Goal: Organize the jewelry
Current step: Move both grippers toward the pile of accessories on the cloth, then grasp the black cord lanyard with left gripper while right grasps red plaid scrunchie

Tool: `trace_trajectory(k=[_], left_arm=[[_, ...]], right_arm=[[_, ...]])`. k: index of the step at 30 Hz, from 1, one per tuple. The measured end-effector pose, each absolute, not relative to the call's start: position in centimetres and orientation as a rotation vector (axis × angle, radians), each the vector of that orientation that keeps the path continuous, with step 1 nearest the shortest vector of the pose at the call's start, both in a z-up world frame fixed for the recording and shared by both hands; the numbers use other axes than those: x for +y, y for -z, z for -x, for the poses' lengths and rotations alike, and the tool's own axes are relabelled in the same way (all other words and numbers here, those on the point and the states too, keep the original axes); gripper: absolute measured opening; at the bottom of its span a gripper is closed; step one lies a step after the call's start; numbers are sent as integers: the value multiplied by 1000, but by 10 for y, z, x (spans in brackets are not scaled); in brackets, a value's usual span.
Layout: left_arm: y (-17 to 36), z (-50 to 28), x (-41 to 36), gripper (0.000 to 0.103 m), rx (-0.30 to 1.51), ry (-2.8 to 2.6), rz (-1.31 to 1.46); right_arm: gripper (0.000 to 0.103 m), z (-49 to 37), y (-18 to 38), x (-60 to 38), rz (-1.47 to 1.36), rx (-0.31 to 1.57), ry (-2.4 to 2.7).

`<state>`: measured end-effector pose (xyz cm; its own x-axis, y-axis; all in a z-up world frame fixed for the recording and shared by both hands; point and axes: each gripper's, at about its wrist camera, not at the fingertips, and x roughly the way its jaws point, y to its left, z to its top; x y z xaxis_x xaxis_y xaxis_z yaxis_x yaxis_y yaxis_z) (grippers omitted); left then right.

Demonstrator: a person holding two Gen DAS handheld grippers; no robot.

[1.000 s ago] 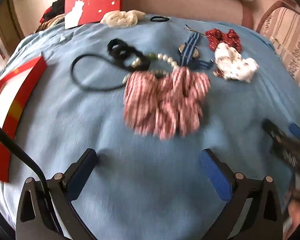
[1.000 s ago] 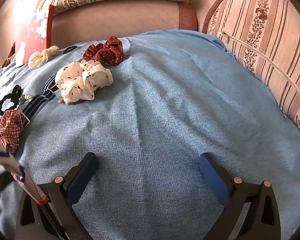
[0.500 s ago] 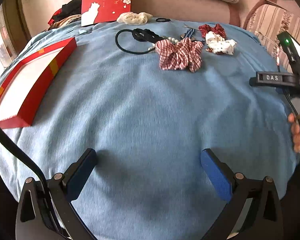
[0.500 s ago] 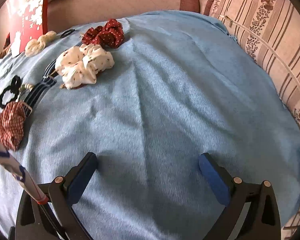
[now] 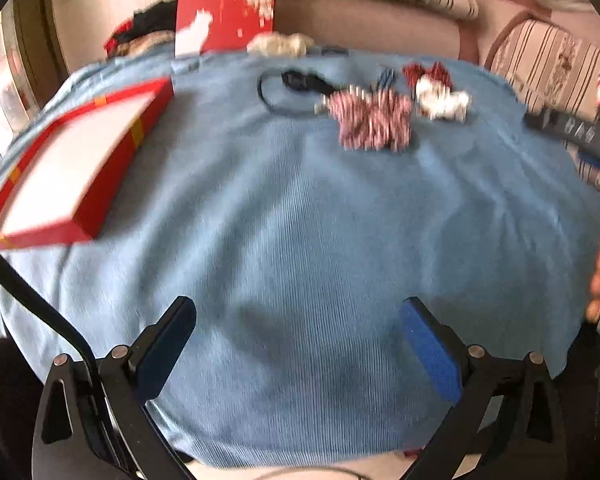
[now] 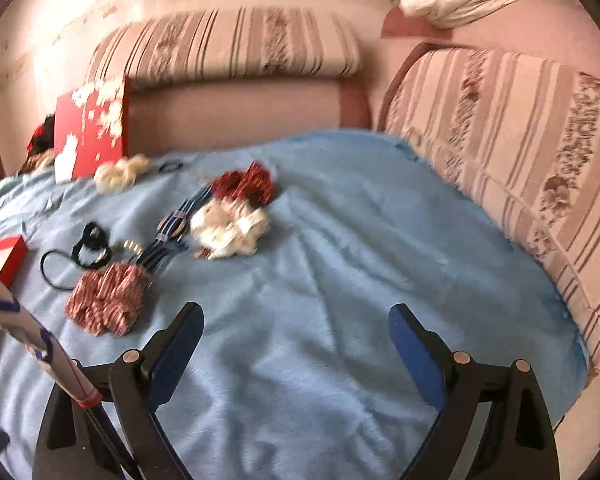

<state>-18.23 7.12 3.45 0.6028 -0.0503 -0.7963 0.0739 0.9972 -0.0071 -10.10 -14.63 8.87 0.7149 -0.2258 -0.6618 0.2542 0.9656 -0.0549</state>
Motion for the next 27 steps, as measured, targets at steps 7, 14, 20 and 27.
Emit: trace_trajectory(k=[7, 14, 20, 27], left_arm=[[-74, 147, 113, 101, 843, 47, -9], [-109, 78, 150, 79, 883, 60, 45], [-108, 39, 143, 79, 881, 79, 50], [-76, -11, 123, 79, 969, 190, 84]], right_arm=[[87, 88, -72, -110, -55, 834, 77], [84, 80, -68, -95, -76, 865, -41], [80, 59, -63, -89, -131, 901, -81], [78, 38, -53, -77, -160, 926, -142]])
